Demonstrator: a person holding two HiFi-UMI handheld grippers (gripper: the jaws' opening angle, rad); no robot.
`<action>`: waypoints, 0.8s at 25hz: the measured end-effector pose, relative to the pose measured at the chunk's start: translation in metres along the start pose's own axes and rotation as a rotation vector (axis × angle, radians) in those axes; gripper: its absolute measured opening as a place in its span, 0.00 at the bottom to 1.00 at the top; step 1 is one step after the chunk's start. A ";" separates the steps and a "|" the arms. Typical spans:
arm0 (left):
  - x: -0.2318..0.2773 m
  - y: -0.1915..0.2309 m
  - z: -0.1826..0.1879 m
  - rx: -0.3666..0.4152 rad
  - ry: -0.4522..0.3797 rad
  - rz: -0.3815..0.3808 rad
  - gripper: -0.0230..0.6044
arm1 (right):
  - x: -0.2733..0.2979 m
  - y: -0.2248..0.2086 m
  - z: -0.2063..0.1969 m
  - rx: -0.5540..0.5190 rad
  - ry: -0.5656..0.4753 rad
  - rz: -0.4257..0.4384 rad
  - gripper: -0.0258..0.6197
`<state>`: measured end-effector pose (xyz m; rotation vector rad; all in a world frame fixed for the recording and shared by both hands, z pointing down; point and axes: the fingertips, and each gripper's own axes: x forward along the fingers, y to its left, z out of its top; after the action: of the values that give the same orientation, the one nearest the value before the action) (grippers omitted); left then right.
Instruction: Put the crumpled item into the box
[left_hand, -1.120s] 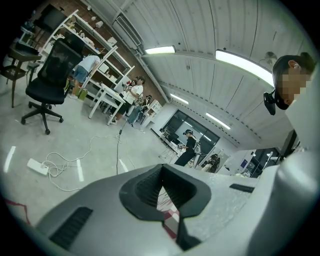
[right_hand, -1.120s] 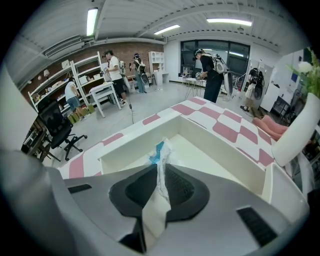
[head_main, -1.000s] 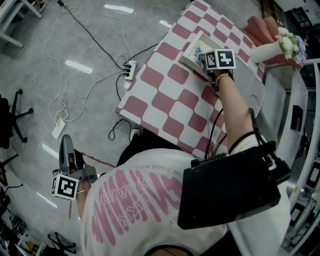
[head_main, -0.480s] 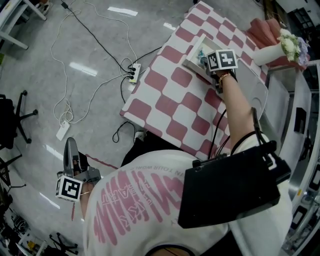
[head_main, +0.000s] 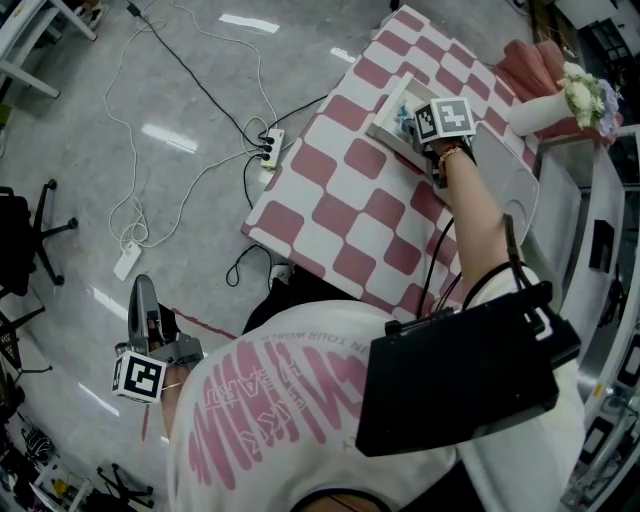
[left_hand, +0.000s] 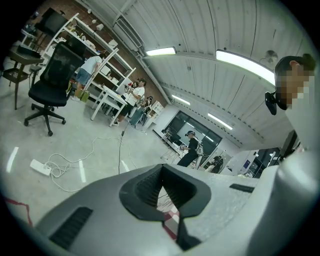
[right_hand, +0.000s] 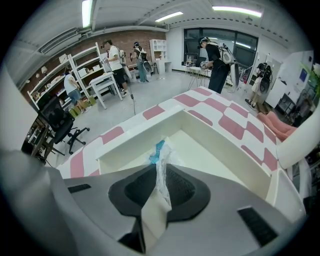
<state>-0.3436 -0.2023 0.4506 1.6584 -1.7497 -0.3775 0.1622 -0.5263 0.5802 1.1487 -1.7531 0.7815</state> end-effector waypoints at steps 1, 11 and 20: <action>0.000 0.000 0.000 -0.001 0.000 0.001 0.05 | 0.000 0.000 0.000 0.001 0.001 0.004 0.13; 0.003 0.000 -0.001 -0.006 -0.009 -0.007 0.05 | -0.001 0.001 0.002 0.011 -0.008 0.021 0.14; -0.003 0.001 0.000 -0.001 -0.021 0.004 0.05 | 0.000 -0.001 0.003 -0.051 0.006 -0.009 0.17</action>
<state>-0.3451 -0.1998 0.4506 1.6557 -1.7674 -0.3954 0.1617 -0.5291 0.5785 1.1186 -1.7514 0.7301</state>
